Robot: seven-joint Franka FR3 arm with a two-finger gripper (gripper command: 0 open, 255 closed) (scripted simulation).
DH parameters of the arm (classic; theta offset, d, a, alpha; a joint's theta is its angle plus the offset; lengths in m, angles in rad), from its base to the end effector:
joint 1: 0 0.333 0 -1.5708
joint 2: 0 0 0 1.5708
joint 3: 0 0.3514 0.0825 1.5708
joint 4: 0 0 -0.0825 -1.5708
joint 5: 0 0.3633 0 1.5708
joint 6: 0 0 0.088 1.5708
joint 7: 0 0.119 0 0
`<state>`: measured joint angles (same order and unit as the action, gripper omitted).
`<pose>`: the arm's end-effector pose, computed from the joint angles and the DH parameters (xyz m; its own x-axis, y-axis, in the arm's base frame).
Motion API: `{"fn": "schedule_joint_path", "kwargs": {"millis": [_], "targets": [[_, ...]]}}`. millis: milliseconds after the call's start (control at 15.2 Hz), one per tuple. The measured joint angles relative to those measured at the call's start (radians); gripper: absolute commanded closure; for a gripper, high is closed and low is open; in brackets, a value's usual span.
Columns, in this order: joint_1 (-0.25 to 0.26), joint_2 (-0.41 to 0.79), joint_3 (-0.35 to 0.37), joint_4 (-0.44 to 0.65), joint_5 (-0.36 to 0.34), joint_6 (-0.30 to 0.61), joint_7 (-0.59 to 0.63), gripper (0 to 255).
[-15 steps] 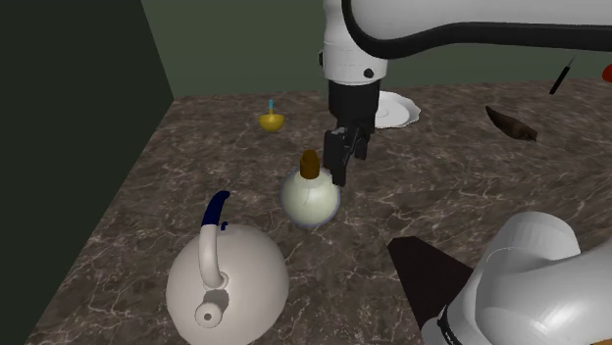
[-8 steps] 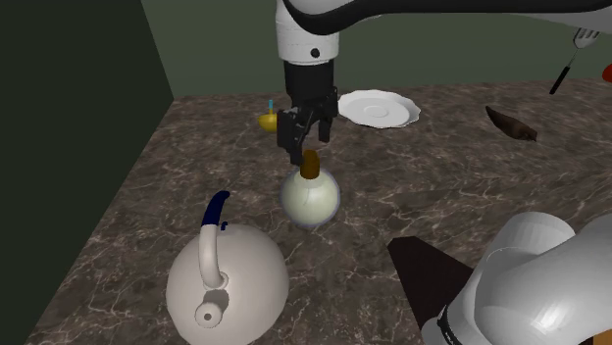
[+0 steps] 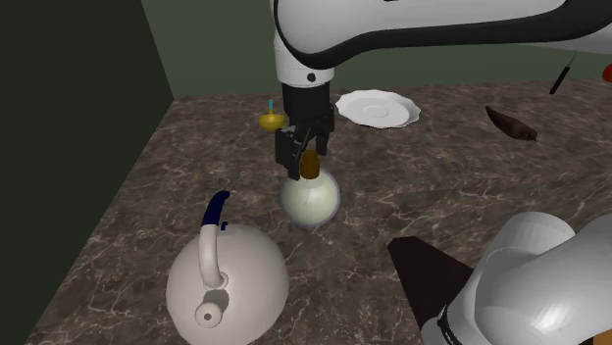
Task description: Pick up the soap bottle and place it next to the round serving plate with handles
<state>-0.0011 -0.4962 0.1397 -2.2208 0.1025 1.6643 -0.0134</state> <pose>0.3526 0.0712 0.5809 0.9906 0.1210 -0.0636 0.1189 -0.9923 -0.0357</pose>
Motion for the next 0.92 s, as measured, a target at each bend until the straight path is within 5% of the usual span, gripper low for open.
{"fn": "schedule_joint_path", "kwargs": {"millis": [330,396,924], "targets": [[0.000,0.001,0.000,-0.006,0.000,0.007,0.000,0],[0.000,0.001,0.000,-0.006,0.000,0.007,0.000,255],[0.000,0.000,0.000,-0.005,0.000,0.007,0.000,255]]}}
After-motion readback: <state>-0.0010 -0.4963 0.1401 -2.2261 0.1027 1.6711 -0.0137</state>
